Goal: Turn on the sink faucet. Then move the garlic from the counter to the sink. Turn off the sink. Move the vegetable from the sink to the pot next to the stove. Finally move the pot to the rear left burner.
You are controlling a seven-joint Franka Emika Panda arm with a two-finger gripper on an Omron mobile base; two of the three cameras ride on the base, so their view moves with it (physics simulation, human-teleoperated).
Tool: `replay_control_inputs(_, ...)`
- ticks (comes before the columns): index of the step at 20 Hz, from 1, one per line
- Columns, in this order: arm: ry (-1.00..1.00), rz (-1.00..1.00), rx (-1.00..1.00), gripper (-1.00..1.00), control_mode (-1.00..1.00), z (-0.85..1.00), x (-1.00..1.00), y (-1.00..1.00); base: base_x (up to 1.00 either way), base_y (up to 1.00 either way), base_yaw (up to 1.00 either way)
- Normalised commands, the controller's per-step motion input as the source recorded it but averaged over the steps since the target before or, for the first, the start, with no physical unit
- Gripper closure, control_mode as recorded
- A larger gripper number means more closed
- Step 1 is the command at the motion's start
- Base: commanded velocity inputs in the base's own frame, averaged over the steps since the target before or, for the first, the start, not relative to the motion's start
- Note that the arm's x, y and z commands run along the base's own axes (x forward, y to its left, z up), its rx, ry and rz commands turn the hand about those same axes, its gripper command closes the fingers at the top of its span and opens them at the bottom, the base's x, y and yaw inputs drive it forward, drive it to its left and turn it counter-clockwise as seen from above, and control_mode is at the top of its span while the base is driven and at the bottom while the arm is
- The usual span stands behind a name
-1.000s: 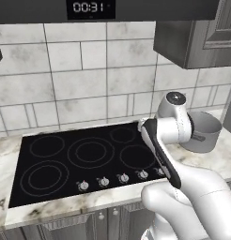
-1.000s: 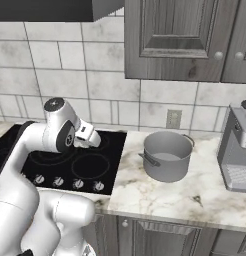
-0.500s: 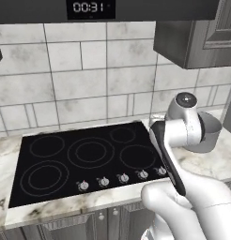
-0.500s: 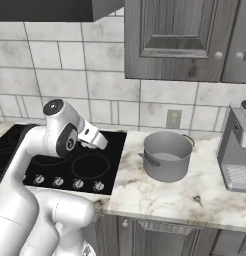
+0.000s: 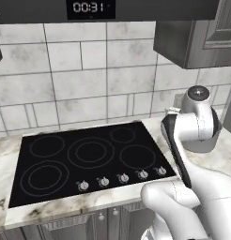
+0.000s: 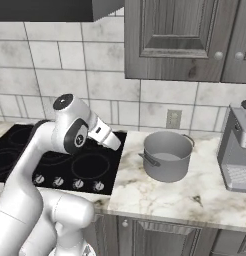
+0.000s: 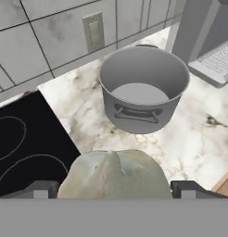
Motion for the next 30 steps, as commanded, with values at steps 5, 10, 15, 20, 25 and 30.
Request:
replay_control_inputs(5,0.0,-0.2,-0.01,1.0,-1.0,0.11,-0.23,-0.58,0.0,0.0,0.0)
replay_control_inputs(10,0.0,-0.14,0.0,1.0,-1.0,0.0,-0.13,-0.63,0.0,0.0,0.0)
replay_control_inputs(15,0.0,-0.07,0.0,1.0,-1.0,0.0,0.0,-0.66,0.0,0.0,0.0)
replay_control_inputs(20,0.0,-0.05,0.0,1.0,-1.0,0.0,0.13,-0.44,0.0,0.0,0.0)
replay_control_inputs(25,0.0,0.0,0.0,1.0,-1.0,-0.19,0.35,-0.16,0.0,0.0,0.0)
replay_control_inputs(30,0.0,0.0,0.0,1.0,-1.0,-0.33,0.42,-0.13,0.0,0.0,0.0)
